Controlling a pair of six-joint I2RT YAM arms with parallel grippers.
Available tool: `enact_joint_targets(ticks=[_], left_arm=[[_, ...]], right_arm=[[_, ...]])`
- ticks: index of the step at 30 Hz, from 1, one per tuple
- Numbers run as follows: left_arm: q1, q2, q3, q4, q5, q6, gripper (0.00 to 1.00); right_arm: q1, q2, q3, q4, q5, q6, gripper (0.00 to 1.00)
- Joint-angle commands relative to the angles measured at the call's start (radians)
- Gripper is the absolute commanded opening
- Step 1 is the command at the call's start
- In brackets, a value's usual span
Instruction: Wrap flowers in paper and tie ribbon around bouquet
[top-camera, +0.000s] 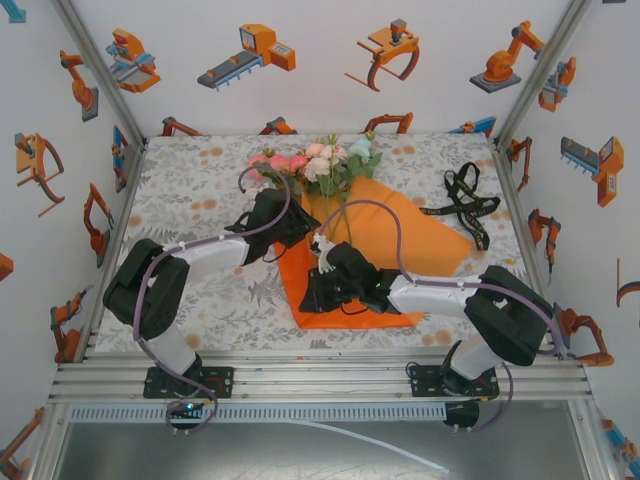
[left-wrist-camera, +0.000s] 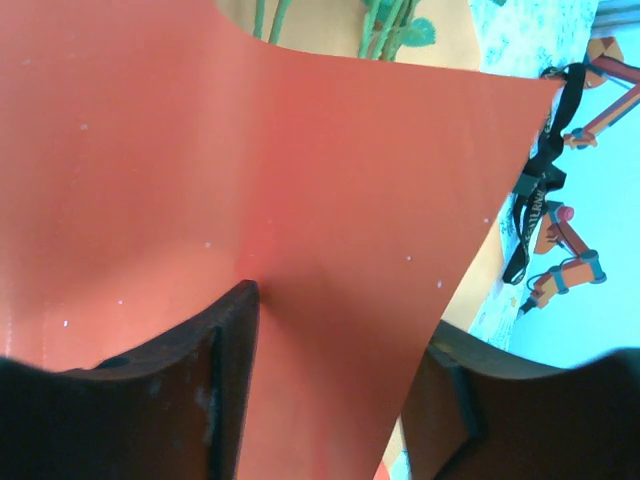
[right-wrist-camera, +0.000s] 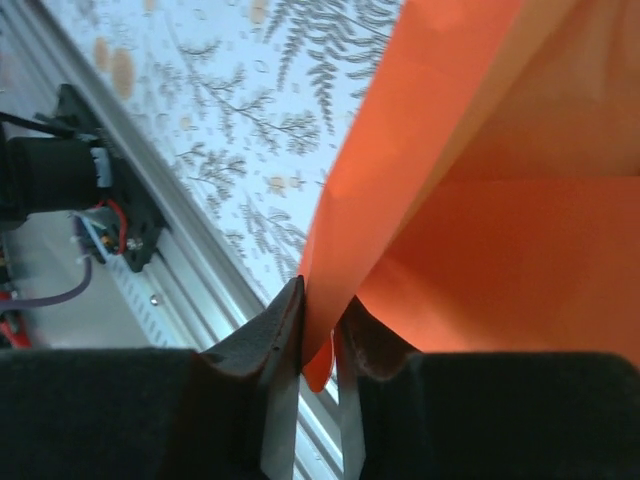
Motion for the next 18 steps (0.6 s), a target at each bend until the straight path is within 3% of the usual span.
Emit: enact_joint_targets(ticks=[1,6,9,11,12,16,18], left_arm=[[0.026,-0.113,0.037,0.002,-0.056,0.111,0.61],[0.080,-0.219,0.007,-0.129,-0.190,0.246,0.71],[0.107,-0.233,-0.036,-0.166,-0.239,0.293,0.71],[0.122,-0.220,-0.062,-0.159,-0.206,0.295,0.68],[0.123,-0.206,-0.066,-0.158,-0.187,0.296,0.66],[0.119,-0.109,-0.042,-0.151,-0.069,0.286,0.51],[0.108,-0.067,-0.041,-0.132,-0.054,0.270,0.48]], right_arm=[[-0.008,-0.021,-0.032,-0.020,0.051,0.023,0.17],[-0.020,-0.025,-0.049,-0.019,0.062,0.039,0.21],[-0.028,-0.011,-0.046,-0.023,0.053,0.043,0.44],[-0.029,0.003,-0.038,-0.028,0.037,0.036,0.51],[-0.031,0.005,-0.039,-0.035,0.043,0.035,0.51],[-0.038,-0.010,-0.046,-0.083,0.104,0.039,0.21],[-0.040,-0.016,-0.043,-0.113,0.134,0.047,0.18]])
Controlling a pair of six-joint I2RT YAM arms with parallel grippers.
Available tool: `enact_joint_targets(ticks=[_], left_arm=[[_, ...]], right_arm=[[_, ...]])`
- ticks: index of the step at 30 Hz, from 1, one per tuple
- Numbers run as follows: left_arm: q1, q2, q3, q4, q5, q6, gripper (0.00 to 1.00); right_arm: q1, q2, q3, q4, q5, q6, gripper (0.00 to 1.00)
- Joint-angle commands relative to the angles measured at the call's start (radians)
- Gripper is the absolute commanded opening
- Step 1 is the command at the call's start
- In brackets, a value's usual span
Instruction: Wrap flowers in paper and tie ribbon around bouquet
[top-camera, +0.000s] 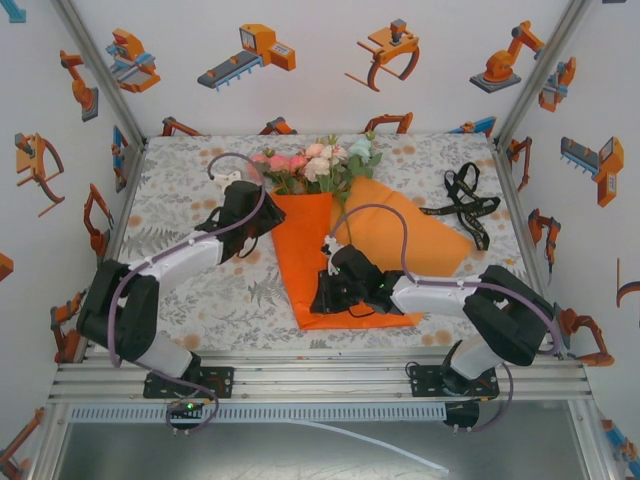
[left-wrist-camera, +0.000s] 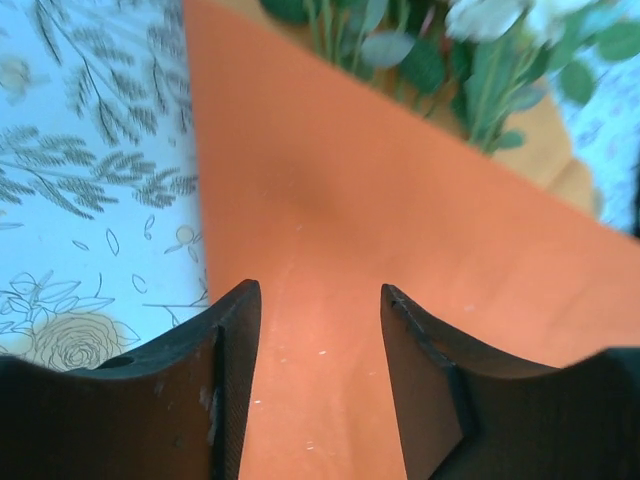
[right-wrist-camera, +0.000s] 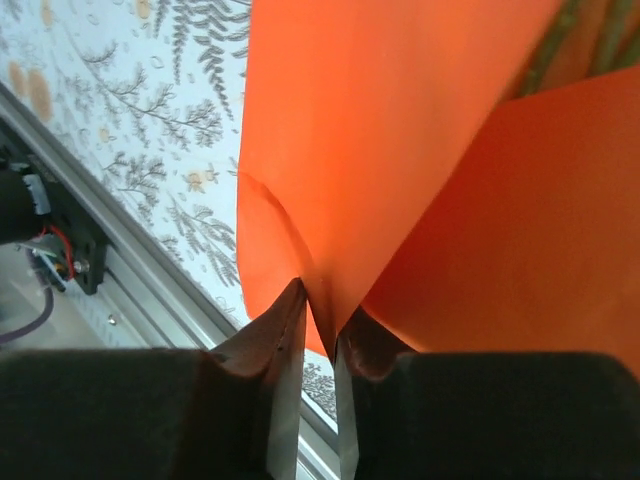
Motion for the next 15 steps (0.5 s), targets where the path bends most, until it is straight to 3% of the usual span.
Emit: enact_joint_targets(ticks=[1,5,8,11,15], left_arm=[[-0.014,0.056,-0.004,-0.002,0.062,0.006,0.47],[-0.021,0.122,0.012,0.024,0.096,0.005,0.47],[-0.029,0.151,0.022,0.011,0.077,0.011,0.45],[-0.027,0.158,0.014,0.014,0.057,0.016,0.45],[-0.027,0.182,0.022,0.017,0.061,0.025,0.45]], right_arm=[[-0.008,-0.019,-0.003,-0.075,0.086,0.020,0.19],[-0.012,-0.040,-0.005,-0.115,0.108,0.021,0.52],[-0.013,-0.124,-0.007,-0.141,0.109,-0.038,0.60],[-0.013,-0.266,-0.004,-0.217,0.212,-0.119,0.60],[0.012,-0.372,-0.002,-0.139,0.209,-0.264,0.37]])
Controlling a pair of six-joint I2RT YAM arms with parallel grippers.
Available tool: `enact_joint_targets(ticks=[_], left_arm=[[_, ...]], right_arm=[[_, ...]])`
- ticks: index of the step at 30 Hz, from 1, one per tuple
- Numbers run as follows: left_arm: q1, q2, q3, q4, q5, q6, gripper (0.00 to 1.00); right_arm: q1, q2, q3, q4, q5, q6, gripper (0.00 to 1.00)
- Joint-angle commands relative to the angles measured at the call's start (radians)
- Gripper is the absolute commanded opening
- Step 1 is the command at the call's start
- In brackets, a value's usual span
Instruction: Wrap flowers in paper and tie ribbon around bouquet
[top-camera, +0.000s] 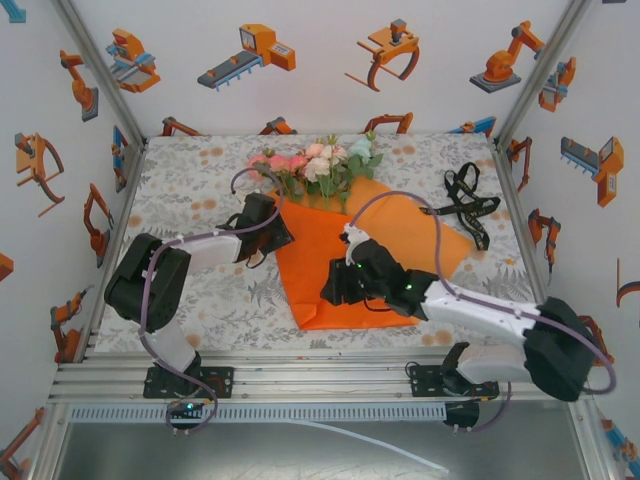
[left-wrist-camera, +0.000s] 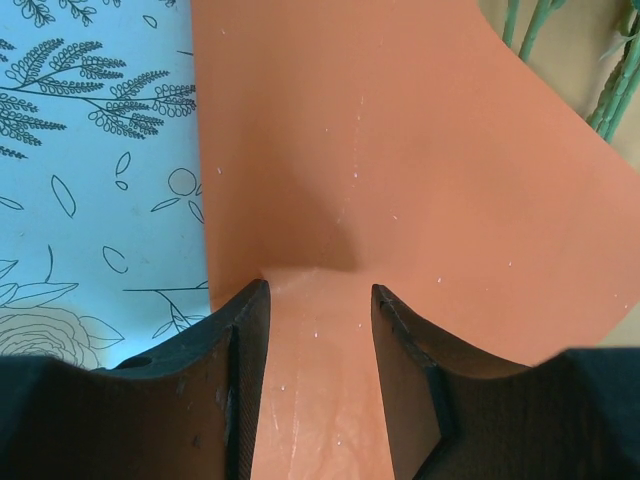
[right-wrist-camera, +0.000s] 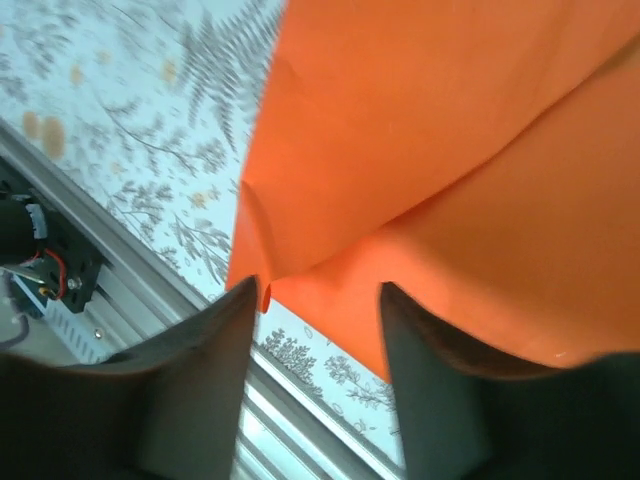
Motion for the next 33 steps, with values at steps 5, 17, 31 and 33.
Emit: enact_joint_targets(ticks=[5,17,31,33], left_arm=[[0.001,0.031,0.023,0.031,-0.004,0.020,0.45],[0.101,0.107,0.092,0.031,0.024,0.062,0.46],[0.239,0.072,0.231,0.011,0.086,0.151,0.47],[0.225,-0.008,0.193,0.005,0.096,0.146,0.50]], right_arm=[[0.064,0.137,0.098,0.147,-0.178,-0.276,0.24],[0.072,0.503,0.199,0.096,-0.453,-0.315,0.12],[0.067,0.475,0.226,0.052,-0.505,-0.299,0.16],[0.050,0.431,0.224,0.076,-0.486,-0.263,0.17]])
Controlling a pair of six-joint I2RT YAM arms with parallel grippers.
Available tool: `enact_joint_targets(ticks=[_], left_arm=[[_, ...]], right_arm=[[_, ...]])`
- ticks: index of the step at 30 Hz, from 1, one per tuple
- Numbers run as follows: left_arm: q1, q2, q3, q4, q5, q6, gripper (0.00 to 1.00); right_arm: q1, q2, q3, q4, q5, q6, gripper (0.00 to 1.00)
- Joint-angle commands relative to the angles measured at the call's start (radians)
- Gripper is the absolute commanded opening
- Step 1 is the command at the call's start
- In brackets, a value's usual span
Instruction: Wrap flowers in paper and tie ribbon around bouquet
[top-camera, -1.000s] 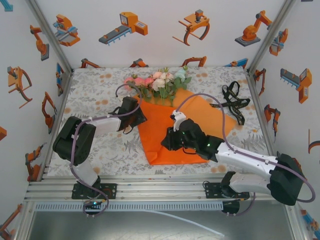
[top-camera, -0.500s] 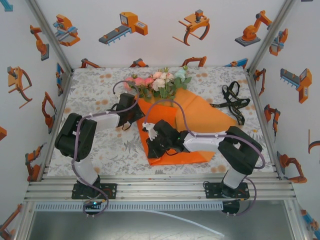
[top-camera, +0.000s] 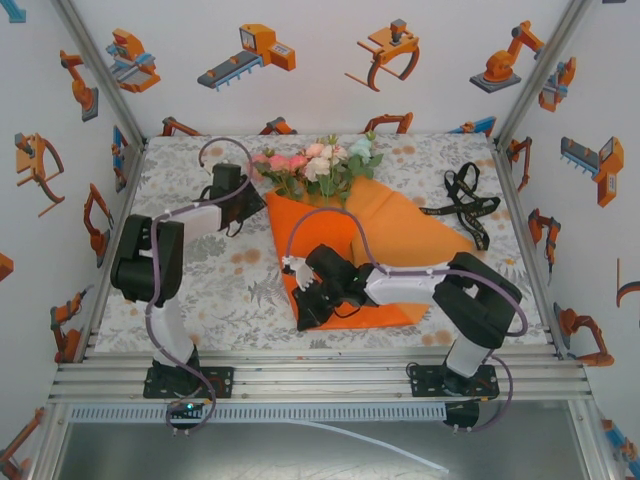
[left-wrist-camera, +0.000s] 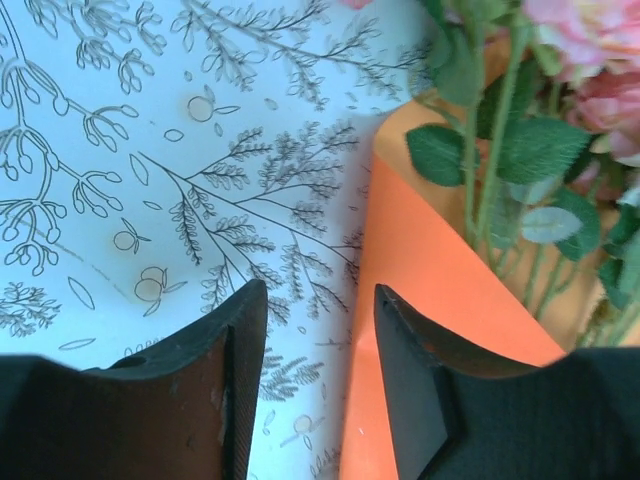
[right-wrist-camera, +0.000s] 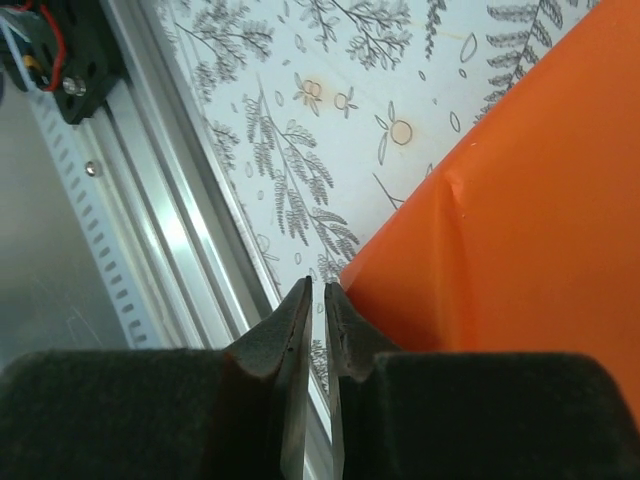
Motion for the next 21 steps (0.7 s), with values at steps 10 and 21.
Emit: enact_joint_targets(ticks=[10,21], left_arm=[[-0.208,-0.424,-0.286,-0.133,-0.067,-0.012,0.51],[-0.236,-0.300,-0.297,-0.077,-0.023,-0.034,0.50]], right_arm=[[-0.049,-0.050,-0.045,0.017,0.095,-0.018,0.17],[-0.044,-0.078,-0.045,-0.019,0.102,-0.024,0.18]])
